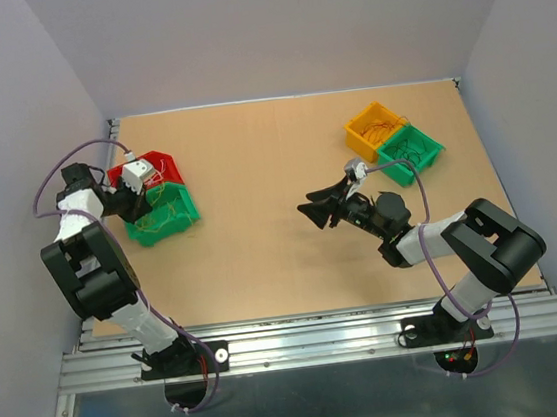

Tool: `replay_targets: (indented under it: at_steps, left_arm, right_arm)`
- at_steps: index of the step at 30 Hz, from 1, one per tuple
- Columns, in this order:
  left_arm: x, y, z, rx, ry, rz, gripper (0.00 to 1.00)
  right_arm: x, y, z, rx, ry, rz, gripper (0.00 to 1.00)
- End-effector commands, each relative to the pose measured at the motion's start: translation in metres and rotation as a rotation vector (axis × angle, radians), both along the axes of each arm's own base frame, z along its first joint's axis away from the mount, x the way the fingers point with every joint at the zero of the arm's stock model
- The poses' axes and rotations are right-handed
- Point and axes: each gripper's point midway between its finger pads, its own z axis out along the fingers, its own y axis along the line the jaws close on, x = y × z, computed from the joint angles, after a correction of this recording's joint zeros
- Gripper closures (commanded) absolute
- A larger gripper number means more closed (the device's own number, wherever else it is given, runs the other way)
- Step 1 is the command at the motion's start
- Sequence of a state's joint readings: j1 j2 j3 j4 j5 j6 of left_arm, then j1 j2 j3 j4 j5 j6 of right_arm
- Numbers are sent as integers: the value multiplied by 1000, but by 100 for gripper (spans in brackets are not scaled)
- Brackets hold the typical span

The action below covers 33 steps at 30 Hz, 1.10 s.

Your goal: Untangle the cables

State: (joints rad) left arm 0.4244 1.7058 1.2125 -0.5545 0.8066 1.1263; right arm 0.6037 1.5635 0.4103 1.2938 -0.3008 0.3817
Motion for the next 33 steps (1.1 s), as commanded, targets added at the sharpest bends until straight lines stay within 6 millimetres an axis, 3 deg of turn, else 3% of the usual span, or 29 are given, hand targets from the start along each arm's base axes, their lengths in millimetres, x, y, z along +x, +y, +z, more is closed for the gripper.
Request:
replay_targets:
  at_steps: [1,14,25,33]
  left_arm:
    - [-1,8,-5,153,10,-63,100]
    - [26,4,-27,432,227,-135,100]
    - [9,29,-52,578,388,-157,99]
    - [20,20,-24,571,292,-155,65]
  right_arm:
    - [-17,-10,103,239,-362,13,46]
    - [-18,-8,101,235,-360,25,47]
    - [-18,-7,100,234,-354,29,47]
    - [-16,-4,98,233,-349,35,47]
